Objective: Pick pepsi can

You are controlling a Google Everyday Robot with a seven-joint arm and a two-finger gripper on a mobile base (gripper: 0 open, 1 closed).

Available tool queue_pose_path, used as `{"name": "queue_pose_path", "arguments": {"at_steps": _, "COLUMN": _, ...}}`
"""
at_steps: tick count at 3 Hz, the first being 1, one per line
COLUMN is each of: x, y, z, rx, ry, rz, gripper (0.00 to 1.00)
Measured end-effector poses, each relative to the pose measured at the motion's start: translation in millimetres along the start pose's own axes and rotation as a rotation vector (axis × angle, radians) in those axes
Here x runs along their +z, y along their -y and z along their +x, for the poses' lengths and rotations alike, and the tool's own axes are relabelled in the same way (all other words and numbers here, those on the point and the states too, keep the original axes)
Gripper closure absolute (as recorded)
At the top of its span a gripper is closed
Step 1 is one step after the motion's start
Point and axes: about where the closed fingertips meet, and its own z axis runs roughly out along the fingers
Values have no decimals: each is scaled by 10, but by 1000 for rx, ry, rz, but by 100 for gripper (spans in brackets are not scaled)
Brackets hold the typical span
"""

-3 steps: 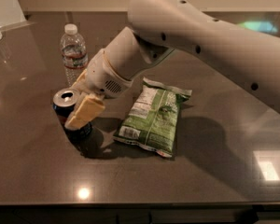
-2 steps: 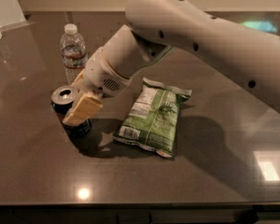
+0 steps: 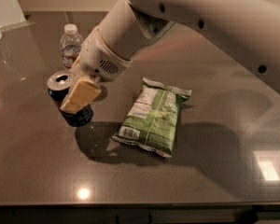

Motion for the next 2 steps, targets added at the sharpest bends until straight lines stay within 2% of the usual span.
{"name": "queue_pose_path", "arguments": {"at_steps": 1, "x": -456, "y": -42, "z": -294, "rx": -18, "ry": -5, "rz": -7, "gripper": 100}}
{"name": "queue_pose_path", "arguments": {"at_steps": 2, "x": -456, "y": -42, "z": -294, "rx": -18, "ry": -5, "rz": -7, "gripper": 100}}
